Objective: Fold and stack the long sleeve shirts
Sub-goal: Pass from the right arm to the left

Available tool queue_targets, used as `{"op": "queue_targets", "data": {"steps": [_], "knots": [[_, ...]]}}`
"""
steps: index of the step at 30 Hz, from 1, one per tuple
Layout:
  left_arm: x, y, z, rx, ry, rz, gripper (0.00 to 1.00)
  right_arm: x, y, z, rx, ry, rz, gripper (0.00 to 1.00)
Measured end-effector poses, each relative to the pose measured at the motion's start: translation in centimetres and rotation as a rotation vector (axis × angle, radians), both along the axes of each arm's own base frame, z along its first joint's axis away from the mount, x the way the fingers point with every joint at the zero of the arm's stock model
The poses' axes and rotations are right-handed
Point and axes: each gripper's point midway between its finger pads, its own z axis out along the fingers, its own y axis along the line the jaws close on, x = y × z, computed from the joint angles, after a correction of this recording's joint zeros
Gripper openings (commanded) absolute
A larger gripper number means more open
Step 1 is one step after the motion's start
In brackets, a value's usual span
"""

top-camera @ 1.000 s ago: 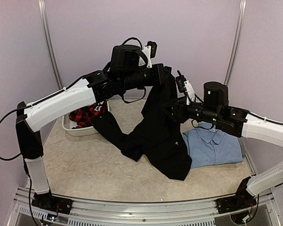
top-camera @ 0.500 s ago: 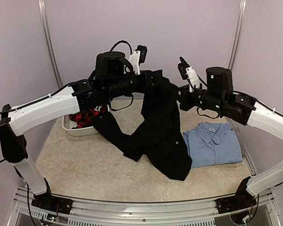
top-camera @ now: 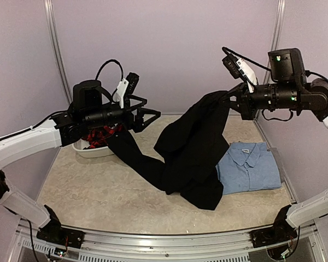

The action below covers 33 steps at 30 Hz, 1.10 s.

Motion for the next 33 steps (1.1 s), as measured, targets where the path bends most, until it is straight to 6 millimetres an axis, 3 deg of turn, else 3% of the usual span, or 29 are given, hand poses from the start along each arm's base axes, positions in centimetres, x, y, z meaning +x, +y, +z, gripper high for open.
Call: {"op": "queue_targets", "data": {"steps": [3,7,11,13,16,20,25,29,33], "knots": [[-0.9,-0.8,-3.8,0.089,-0.012,-0.084,0.95,-0.6,-1.1,1.0,-0.028,-0.014,-0.011,0.00],[-0.2,-1.8,-7.9,0.154,0.019,-0.143,0.96,-0.9,-3.1,2.1,-0.037,-0.049,-0.070,0.00],[0.6,-3.2,-12.2,0.210,0.080,-0.201,0.96,-1.0,-5.8,5.2,0.008,-0.116,-0.180,0.00],[1.0,-3.8,-14.0,0.236,0.109,-0.217,0.96,-0.3,-7.2,6.4,0.023,-0.140,-0.266,0.00],[1.2,-4.1,-16.0,0.275,0.135,-0.228,0.96,2.0,-9.2,6.3,0.004,-0.137,-0.403,0.00],[-0.1,-4.1,-17.5,0.326,0.107,-0.235,0.98,8.3,-13.0,2.6,-0.073,-0.059,-0.616,0.00],[-4.3,-4.7,-21.6,0.442,0.078,-0.296,0.98,15.0,-15.6,-4.9,-0.167,0.128,-0.756,0.00],[-6.1,-5.1,-23.7,0.488,0.064,-0.328,0.98,17.5,-15.4,-9.0,-0.200,0.228,-0.772,0.00],[-6.2,-6.5,-25.5,0.547,0.007,-0.311,0.93,19.0,-15.3,-11.0,-0.199,0.281,-0.773,0.00]]}}
